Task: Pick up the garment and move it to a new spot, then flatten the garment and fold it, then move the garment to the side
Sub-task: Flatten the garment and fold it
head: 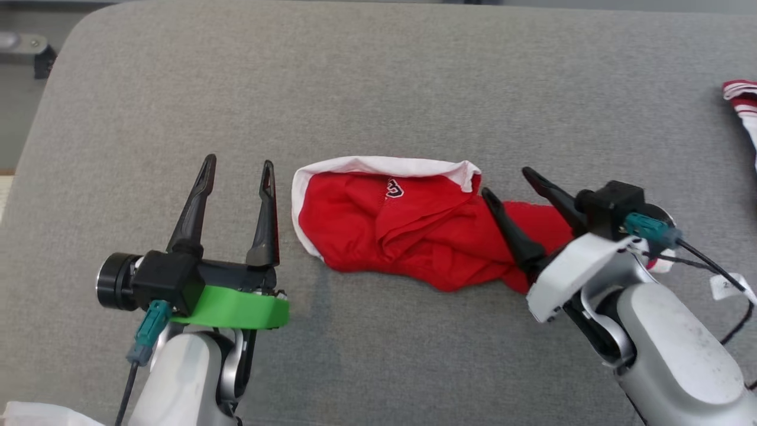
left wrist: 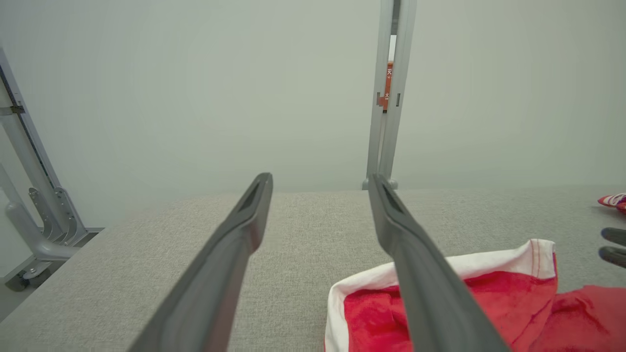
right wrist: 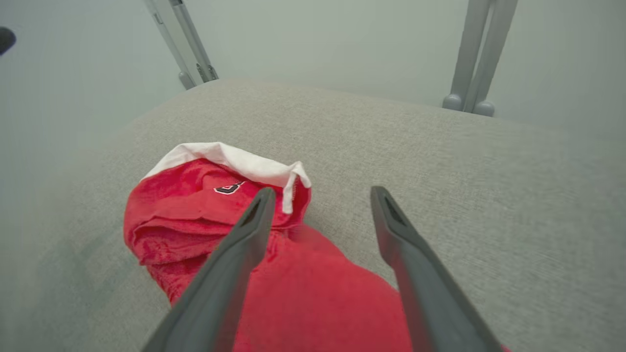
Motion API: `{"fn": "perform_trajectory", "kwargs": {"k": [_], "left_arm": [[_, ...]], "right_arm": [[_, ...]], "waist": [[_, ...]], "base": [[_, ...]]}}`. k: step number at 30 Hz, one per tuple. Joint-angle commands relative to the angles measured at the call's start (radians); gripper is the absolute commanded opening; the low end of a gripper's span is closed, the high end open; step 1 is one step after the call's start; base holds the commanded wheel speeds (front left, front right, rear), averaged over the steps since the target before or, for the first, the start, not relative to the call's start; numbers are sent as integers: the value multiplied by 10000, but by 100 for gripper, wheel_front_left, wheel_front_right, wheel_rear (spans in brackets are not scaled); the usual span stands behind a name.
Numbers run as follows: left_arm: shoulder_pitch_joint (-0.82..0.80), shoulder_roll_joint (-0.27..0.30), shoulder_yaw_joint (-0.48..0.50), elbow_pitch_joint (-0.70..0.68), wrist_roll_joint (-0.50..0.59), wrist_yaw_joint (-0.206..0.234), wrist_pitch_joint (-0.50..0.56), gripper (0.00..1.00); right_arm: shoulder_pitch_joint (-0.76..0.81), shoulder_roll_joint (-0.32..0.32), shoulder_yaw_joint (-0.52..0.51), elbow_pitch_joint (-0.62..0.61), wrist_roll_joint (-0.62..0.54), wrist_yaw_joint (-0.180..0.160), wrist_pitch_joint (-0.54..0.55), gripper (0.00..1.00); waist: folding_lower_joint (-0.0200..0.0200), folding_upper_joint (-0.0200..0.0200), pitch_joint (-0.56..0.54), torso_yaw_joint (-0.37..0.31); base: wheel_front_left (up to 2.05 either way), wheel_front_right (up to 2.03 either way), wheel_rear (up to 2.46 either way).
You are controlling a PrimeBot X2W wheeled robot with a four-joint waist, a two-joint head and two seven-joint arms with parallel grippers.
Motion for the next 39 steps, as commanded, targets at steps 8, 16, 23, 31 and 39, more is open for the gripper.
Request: {"fn": "perform_trajectory", "kwargs": {"k": [8, 16, 23, 31, 39], "left_arm": [[-273, -336, 248, 15, 331, -265, 4, 100], [43, -295, 735, -45, 694, -359, 4, 100], [258, -217, 1077, -64, 862, -440, 4, 100], [456, -284, 1192, -34, 907, -517, 4, 100], [758, -298, 1389, 34, 956, -446, 4, 100]], "right_arm": [[-1269, 43, 828, 1585, 747, -12, -223, 0], [265, -398, -95, -141, 837, -12, -1195, 0], [2837, -193, -2266, -1594, 868, -12, -790, 0], [3729, 150, -3359, -1016, 1135, -12, -613, 75], [3497, 211, -3373, -1233, -60, -12, -2075, 100]], "waist": [[0, 0, 761, 916], [0, 0, 548, -64], [0, 0, 365, -875], [0, 0, 339, -1299], [0, 0, 39, -1532]], "base": [[0, 0, 0], [0, 0, 0], [0, 0, 0], [0, 0, 0], [0, 0, 0]]}}
